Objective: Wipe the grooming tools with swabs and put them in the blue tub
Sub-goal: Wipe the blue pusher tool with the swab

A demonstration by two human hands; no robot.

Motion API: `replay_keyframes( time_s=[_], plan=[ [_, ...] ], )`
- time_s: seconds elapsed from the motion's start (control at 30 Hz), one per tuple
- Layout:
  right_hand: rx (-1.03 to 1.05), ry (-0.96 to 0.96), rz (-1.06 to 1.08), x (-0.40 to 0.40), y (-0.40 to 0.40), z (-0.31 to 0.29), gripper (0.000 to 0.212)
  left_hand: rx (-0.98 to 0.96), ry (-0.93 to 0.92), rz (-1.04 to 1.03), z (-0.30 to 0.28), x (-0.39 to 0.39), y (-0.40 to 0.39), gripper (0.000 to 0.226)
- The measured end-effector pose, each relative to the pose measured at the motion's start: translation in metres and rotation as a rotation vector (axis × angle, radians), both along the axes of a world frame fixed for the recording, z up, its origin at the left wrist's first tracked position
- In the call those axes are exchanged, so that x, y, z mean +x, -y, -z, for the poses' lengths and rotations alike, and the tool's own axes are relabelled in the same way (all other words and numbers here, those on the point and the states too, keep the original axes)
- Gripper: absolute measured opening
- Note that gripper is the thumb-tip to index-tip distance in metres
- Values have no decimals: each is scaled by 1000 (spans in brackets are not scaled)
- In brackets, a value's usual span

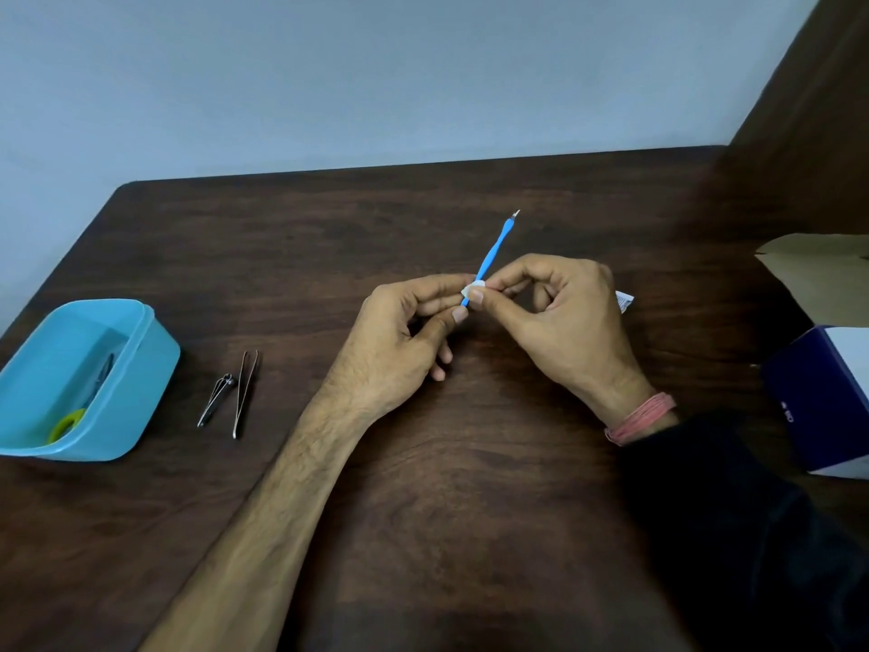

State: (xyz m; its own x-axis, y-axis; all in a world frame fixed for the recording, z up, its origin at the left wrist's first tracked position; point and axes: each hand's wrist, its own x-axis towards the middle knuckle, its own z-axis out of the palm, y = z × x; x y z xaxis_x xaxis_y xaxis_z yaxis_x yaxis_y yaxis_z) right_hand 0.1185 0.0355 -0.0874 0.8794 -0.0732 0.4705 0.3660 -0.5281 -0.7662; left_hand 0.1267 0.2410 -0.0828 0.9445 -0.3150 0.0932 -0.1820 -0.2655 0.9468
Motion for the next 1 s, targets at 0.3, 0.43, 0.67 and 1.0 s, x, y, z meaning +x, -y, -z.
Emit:
replay_keyframes(
  time_s=[0.3,0.43,0.67,1.0],
  plan=[
    [-187,17,-40,-2,-5,0,7,-7,-59,7,-5,-3,1,29],
    [-227,40,-50,1,-3,5,6,-10,-64,-15,-5,-3,4,25],
    [-199,81,-15,0,-4,4,8,-2,-87,-7,-8,-2,2,23],
    [-132,75,44,1,-1,2,12,15,-80,8,-8,-4,3,23]
  ],
)
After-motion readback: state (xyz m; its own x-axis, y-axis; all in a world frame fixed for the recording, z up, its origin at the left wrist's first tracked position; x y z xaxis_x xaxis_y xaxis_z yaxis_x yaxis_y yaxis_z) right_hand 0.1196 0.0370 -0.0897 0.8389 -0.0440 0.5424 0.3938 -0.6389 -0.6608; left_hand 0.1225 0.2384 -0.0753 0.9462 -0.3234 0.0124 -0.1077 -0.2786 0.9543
